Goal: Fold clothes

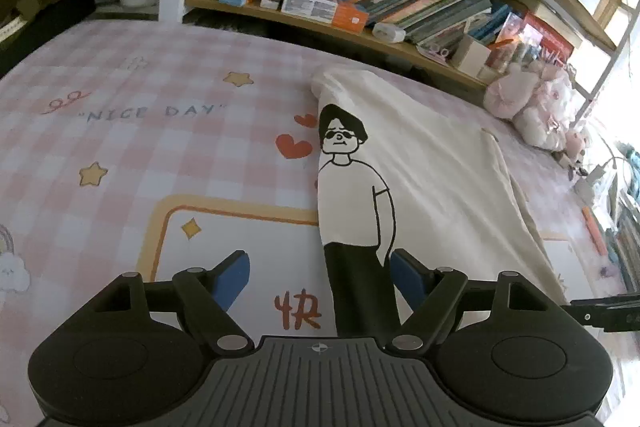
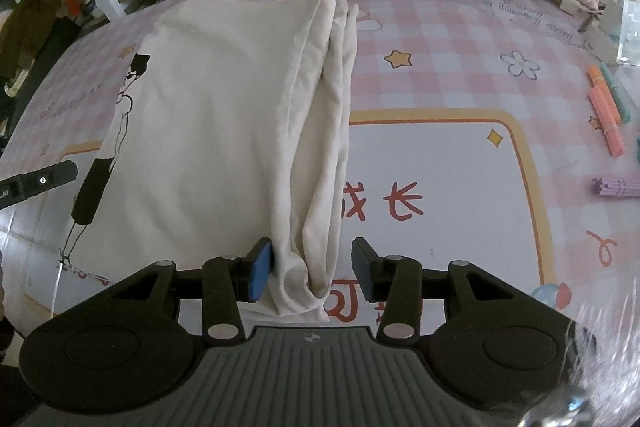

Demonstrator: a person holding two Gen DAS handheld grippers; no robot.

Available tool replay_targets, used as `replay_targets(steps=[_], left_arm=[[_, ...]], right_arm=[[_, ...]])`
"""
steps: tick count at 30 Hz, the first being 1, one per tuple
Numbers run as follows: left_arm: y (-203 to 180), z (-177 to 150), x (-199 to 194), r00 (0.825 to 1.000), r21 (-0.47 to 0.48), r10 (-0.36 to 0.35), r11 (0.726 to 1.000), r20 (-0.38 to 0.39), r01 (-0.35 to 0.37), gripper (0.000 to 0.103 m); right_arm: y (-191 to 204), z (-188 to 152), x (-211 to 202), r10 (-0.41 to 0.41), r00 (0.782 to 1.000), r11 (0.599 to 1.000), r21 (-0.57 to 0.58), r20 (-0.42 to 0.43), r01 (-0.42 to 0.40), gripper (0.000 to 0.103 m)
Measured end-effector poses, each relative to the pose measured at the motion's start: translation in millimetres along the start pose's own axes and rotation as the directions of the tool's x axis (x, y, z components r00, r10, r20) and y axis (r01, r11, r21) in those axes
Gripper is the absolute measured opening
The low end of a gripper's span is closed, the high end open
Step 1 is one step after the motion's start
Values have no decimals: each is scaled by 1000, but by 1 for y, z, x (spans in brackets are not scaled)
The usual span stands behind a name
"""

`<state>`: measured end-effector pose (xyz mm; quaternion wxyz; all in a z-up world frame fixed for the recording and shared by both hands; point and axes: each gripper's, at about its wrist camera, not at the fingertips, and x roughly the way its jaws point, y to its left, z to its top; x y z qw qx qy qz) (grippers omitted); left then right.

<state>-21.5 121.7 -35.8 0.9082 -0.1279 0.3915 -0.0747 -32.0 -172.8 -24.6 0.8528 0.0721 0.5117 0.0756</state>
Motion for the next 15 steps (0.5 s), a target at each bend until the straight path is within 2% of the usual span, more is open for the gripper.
replay_targets(steps=[15], left_arm=[[-3, -13, 4, 999, -29, 24, 999, -24, -25, 79]], right_arm=[[-9, 1, 7, 54, 998, 998, -15, -36, -54, 47]])
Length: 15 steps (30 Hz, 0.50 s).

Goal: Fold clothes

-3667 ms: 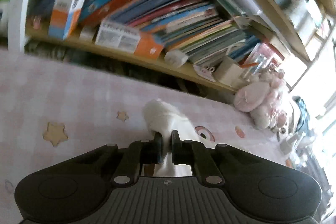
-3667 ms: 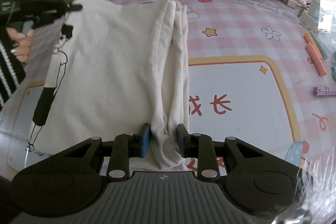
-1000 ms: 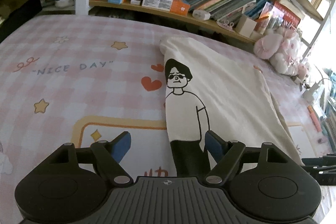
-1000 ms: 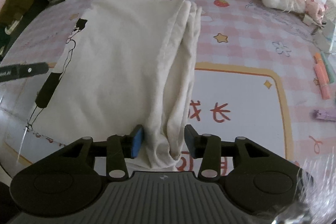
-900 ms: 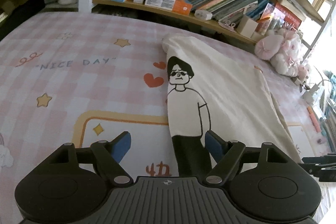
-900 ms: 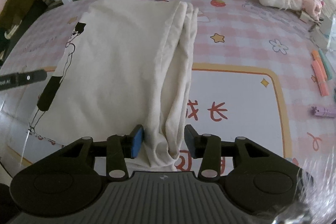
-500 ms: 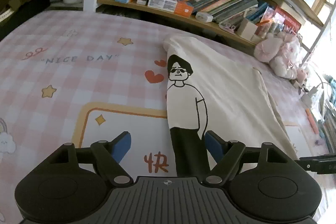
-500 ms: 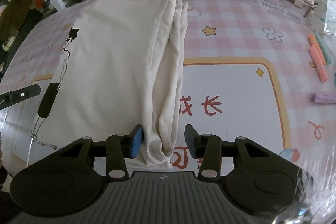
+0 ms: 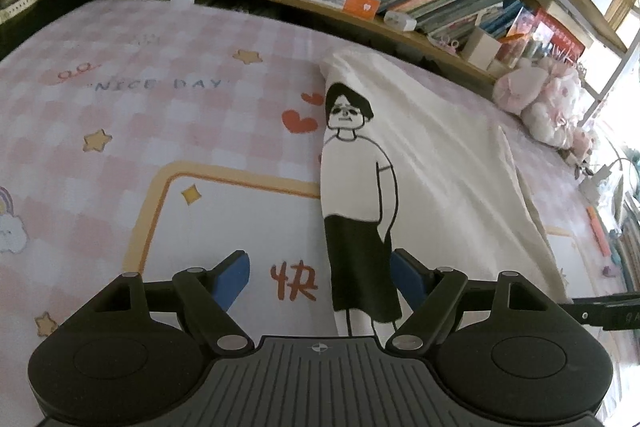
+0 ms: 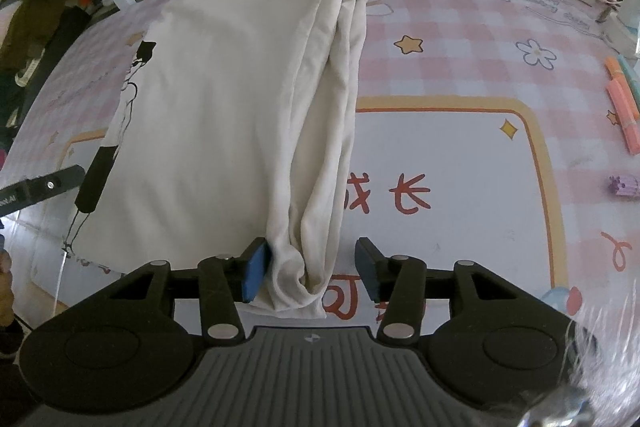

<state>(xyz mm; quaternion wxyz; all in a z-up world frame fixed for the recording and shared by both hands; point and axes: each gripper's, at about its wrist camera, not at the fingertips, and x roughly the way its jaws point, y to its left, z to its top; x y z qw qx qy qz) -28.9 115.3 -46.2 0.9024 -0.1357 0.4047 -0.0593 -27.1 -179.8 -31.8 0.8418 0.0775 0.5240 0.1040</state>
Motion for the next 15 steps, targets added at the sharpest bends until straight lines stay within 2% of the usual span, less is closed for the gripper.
replay_targets(steps=[6, 15], left_arm=[[-7, -3, 5, 1000, 24, 10, 1000, -7, -10, 78], [-10, -3, 6, 1000, 41, -16, 999, -19, 17, 77]], right_arm=[[2, 1, 1, -2, 1000, 999, -39, -2, 2, 48], [4, 3, 3, 1, 1000, 998, -57, -2, -1, 48]])
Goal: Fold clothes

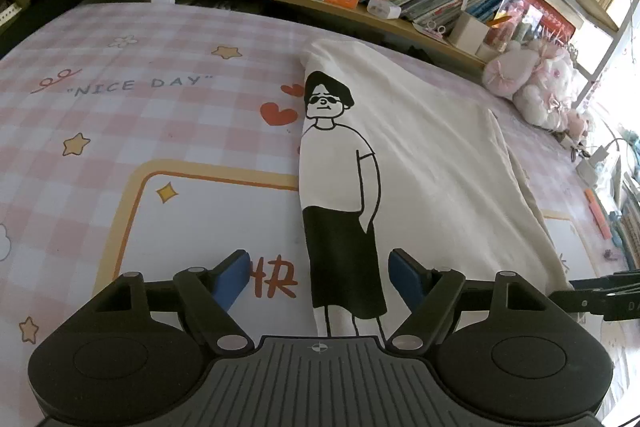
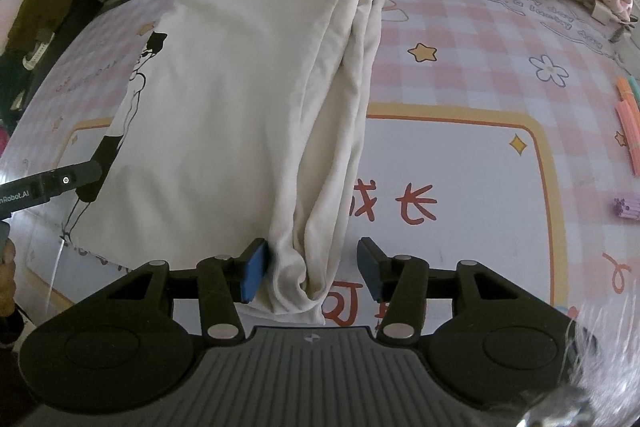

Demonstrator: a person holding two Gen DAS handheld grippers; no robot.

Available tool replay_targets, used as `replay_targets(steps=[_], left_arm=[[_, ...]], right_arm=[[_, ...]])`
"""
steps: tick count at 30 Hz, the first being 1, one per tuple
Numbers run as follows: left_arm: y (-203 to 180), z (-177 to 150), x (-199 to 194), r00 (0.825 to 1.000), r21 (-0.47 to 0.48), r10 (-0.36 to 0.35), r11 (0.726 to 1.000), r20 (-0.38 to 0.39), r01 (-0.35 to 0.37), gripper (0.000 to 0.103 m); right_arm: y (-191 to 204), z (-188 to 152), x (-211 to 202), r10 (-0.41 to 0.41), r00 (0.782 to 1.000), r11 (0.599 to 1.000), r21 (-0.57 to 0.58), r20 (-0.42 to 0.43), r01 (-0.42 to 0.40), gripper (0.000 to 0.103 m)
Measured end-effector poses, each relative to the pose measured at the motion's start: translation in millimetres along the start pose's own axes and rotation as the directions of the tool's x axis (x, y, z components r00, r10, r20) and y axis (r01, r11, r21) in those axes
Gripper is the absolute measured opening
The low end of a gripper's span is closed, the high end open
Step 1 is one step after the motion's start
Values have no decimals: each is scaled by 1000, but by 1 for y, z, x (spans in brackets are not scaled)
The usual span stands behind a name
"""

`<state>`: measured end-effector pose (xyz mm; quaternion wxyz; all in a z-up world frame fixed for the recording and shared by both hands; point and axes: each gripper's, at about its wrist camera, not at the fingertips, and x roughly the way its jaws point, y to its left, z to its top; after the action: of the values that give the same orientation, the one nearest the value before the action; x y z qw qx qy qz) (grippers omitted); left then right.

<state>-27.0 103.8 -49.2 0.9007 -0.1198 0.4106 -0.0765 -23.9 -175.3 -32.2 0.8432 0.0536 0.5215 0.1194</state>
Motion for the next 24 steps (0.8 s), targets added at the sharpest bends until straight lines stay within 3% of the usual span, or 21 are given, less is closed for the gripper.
replay_targets(steps=[24], left_arm=[[1, 3, 2, 999, 27, -21, 999, -26, 22, 78]], right_arm=[[3, 1, 2, 1, 1000, 1000, -4, 6, -1, 53]])
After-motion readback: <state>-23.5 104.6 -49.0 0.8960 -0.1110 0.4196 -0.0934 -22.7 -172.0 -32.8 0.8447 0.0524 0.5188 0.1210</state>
